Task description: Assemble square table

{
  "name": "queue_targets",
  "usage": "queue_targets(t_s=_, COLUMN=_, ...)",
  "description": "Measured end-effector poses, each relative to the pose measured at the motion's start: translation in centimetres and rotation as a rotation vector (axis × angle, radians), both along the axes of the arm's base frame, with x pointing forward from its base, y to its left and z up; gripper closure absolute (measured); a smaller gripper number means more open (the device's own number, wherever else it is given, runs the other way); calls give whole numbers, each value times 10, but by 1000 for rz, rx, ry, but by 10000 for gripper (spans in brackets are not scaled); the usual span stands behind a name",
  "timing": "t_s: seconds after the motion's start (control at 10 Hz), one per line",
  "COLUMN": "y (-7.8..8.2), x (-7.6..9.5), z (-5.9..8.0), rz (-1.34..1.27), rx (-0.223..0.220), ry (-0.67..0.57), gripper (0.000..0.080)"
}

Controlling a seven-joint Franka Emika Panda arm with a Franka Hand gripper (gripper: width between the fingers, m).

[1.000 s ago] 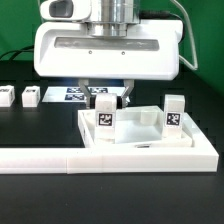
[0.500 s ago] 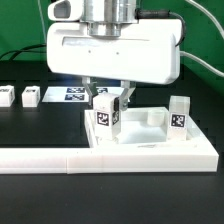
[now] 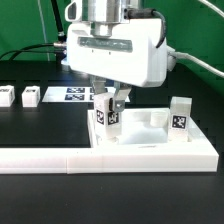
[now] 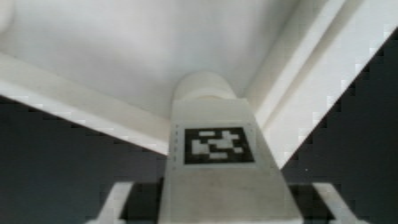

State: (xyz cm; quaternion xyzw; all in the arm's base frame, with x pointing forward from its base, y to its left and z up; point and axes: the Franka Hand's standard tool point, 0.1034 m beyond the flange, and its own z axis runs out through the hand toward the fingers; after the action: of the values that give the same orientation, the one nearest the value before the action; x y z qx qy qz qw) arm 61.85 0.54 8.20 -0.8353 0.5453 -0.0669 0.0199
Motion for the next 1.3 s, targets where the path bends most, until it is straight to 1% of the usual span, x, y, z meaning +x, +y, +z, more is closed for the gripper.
queue_targets(t_s=0.1, y=0, x=0, z=0, rz=4, rx=0, ry=0, gripper=509)
queue_targets(t_s=0.2, y=0, x=0, z=-1, rz=30, rx=-4, ry=1, gripper=446)
queue_targets(t_s=0.3, y=0, x=0, z=-1, rz=67, rx=-9, ry=3, gripper=263)
queue_targets(t_s=0.4, y=0, x=0, z=-1, rz=105, rx=-15, ry=2, gripper=263)
queue_targets(t_s=0.5, y=0, x=0, z=-1, rz=167, rx=-24, ry=1, gripper=174)
queue_targets(t_s=0.6, y=2, x=1, z=-1, rz=267, rx=-37, ry=2, gripper=157)
queue_targets(t_s=1.0, y=5, x=2, z=0, rz=666, rx=-92, ry=12, gripper=150)
queue_targets(t_s=1.3, y=3, x=2, z=2, rz=944, rx=-133, ry=21, gripper=150)
